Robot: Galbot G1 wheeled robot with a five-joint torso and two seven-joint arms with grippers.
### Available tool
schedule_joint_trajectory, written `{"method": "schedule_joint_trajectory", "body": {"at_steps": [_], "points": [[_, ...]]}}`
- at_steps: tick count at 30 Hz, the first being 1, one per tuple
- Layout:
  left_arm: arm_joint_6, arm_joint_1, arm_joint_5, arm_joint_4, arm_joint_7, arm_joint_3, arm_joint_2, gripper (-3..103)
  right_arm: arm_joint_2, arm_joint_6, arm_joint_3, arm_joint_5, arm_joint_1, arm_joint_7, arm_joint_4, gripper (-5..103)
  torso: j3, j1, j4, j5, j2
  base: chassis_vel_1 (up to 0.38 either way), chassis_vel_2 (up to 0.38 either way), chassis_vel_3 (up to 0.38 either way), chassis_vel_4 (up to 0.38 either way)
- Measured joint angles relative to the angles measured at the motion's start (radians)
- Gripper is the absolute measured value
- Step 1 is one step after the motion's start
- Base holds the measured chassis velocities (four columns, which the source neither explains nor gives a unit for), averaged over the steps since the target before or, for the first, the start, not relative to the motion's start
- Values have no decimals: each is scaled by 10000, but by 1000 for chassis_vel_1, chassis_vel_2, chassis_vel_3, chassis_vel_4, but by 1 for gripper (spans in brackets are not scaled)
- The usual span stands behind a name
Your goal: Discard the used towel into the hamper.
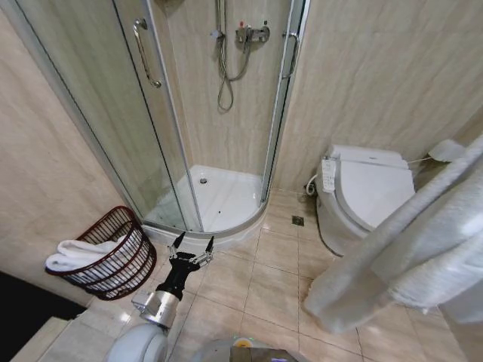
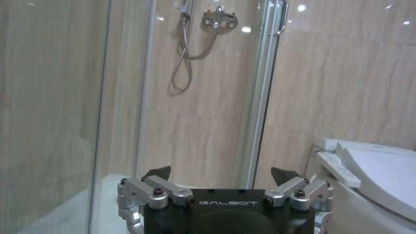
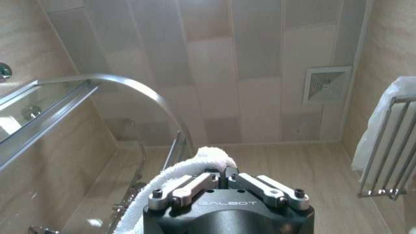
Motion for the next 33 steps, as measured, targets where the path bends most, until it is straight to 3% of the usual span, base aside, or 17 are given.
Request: {"method": "schedule_joint_trajectory", "body": {"at_steps": [33], "points": [[0, 0, 0, 0, 0, 0, -1, 100, 630, -58, -332, -173, 5, -129, 512, 3, 828, 557, -1, 0, 1383, 0, 0, 0, 0]]}}
